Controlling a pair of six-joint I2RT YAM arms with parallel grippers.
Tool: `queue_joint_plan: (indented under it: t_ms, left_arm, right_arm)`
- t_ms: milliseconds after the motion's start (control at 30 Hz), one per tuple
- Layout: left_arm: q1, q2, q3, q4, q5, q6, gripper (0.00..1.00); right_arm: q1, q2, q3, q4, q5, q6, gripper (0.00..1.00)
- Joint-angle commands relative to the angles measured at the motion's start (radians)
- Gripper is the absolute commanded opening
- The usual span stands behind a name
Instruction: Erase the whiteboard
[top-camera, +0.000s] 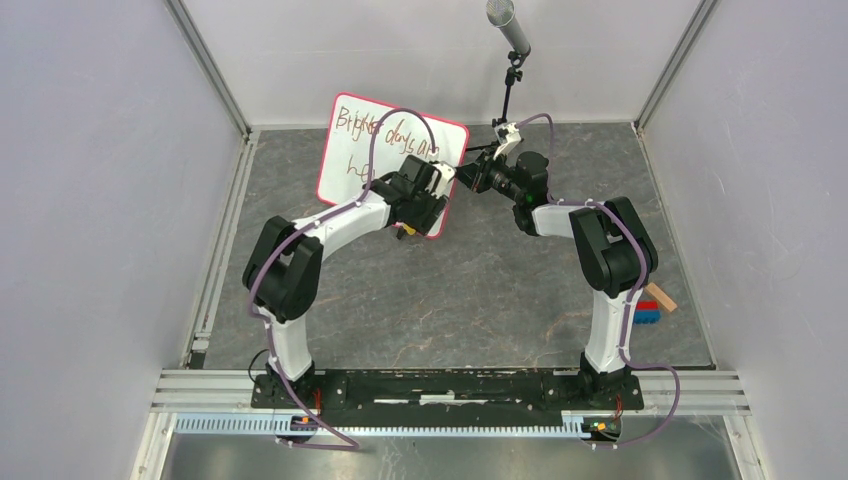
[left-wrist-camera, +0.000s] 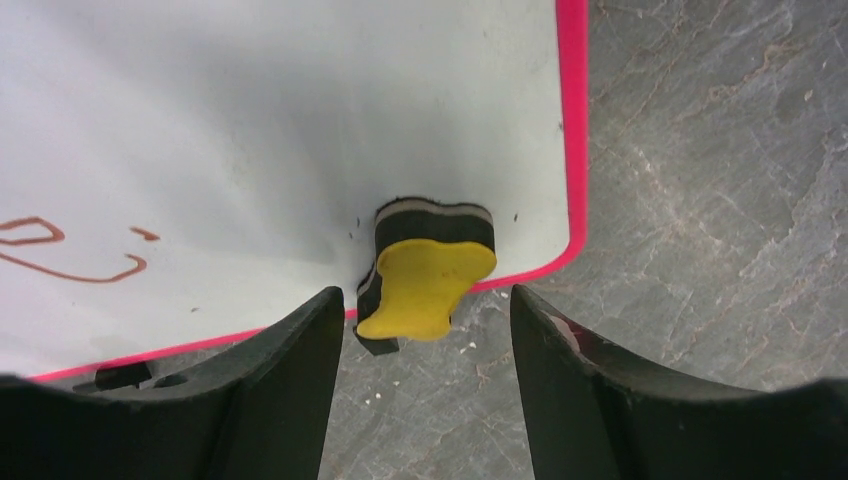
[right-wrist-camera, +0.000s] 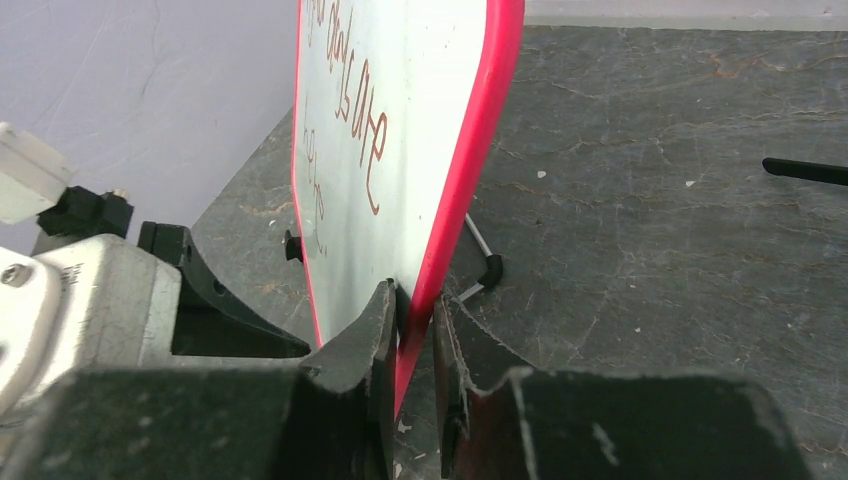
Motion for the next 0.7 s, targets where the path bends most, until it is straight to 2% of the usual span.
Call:
queue_joint_plan:
  t_ms: [0, 167, 467, 667]
  left_arm:
    - [0.007, 0.035, 0.047, 0.038, 0.004, 0.047, 0.67]
    - [0.015, 0.051, 0.056, 0.034, 0.003, 0.055, 0.63]
    - [0.047, 0.037, 0.027, 0.132, -0.085, -0.043, 0.36]
    - [0.117, 0.037, 0.021, 0.239, -0.179, -0.178, 0.32]
  right_arm:
    - [0.002, -0.013, 0.016, 0.029, -0.013, -0.037, 0.01]
    - [0.002, -0.013, 0.017, 0.029, -0.013, -0.037, 0.0]
    - [0.001, -0.016, 0.014, 0.028, -0.011, -0.037, 0.0]
    - [0.0, -0.014, 0.015, 0.027, -0.01, -0.038, 0.0]
